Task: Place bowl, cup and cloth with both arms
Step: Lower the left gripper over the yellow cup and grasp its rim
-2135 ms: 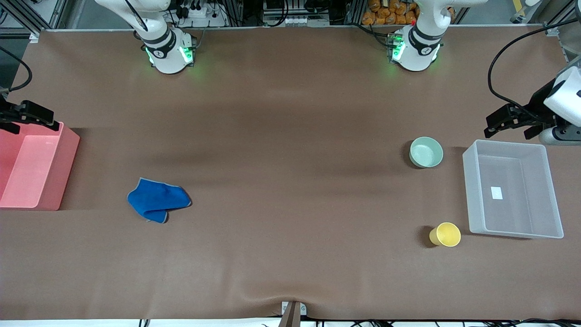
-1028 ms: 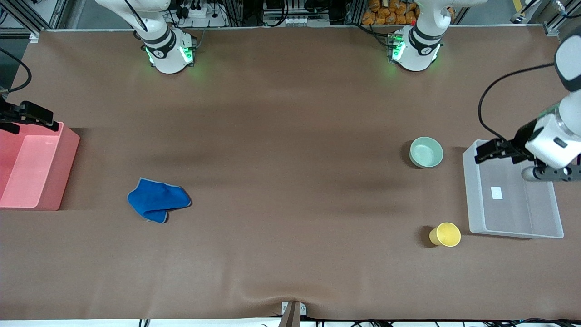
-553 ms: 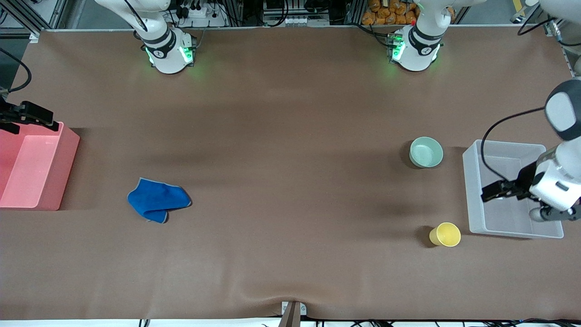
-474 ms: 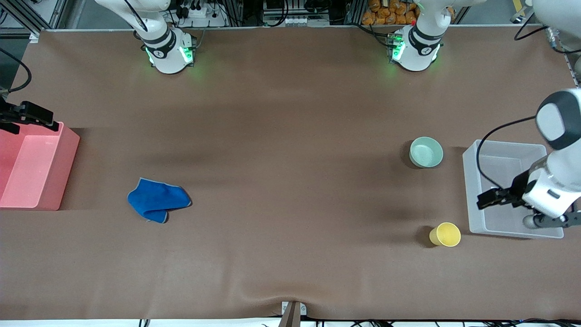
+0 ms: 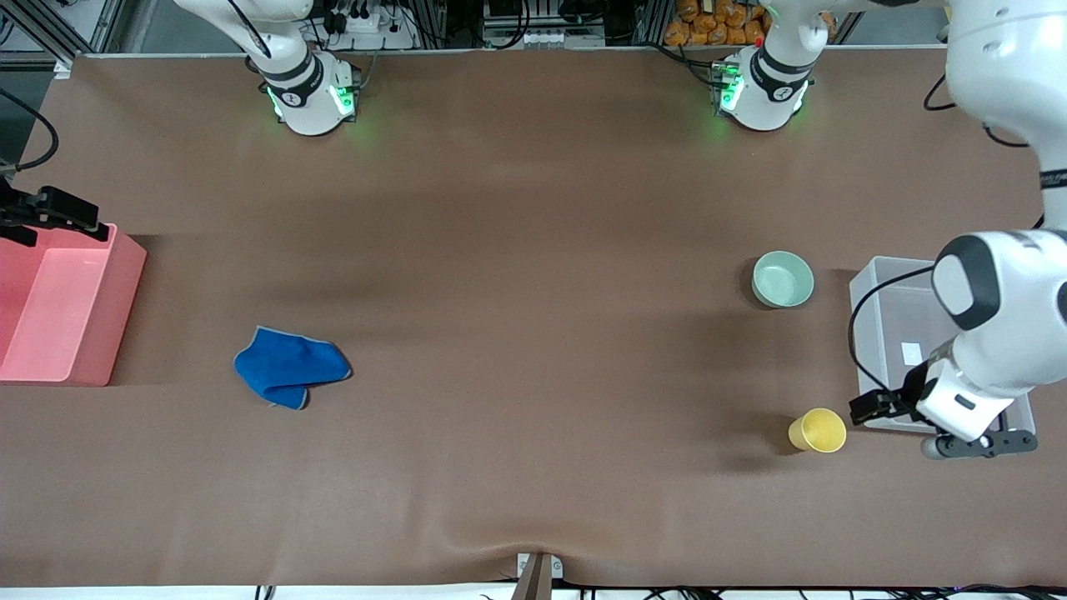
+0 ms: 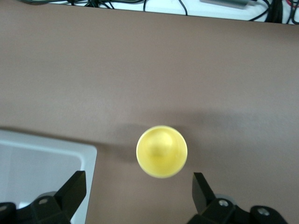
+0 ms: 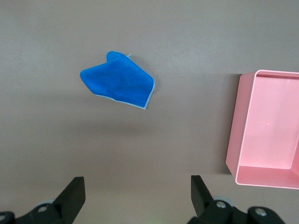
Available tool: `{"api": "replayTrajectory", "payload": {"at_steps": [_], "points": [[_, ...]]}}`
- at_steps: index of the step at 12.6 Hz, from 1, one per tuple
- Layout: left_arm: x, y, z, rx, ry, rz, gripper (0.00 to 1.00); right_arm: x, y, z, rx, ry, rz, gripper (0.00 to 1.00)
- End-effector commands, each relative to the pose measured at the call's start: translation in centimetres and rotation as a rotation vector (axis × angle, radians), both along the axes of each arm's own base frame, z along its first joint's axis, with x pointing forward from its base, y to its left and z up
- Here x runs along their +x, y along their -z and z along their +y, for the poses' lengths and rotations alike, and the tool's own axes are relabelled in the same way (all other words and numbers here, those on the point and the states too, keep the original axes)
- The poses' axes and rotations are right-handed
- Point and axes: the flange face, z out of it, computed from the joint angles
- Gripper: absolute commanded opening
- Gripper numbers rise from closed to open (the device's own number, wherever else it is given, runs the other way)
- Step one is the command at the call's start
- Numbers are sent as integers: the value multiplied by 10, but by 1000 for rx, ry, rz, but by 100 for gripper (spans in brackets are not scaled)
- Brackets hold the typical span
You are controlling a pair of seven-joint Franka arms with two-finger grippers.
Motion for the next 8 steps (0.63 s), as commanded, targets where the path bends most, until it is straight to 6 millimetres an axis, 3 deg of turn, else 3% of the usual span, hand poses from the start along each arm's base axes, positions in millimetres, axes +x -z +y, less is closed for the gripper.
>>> {"api": "replayTrajectory", "payload": {"at_steps": [1,5,6,8], "points": [[18,31,-4,0,-1,-47,100,-1,0,-2,-2,9,5,100],[22,78,-2,0,-11,-48,100,0,0,-3,-2,9,6,100],[21,81,-1,1,-10,-45,100,-1,0,-4,-2,9,6,100],[20,82,1,9,6,-42,90,-1,0,-4,-2,7,6,100]]}}
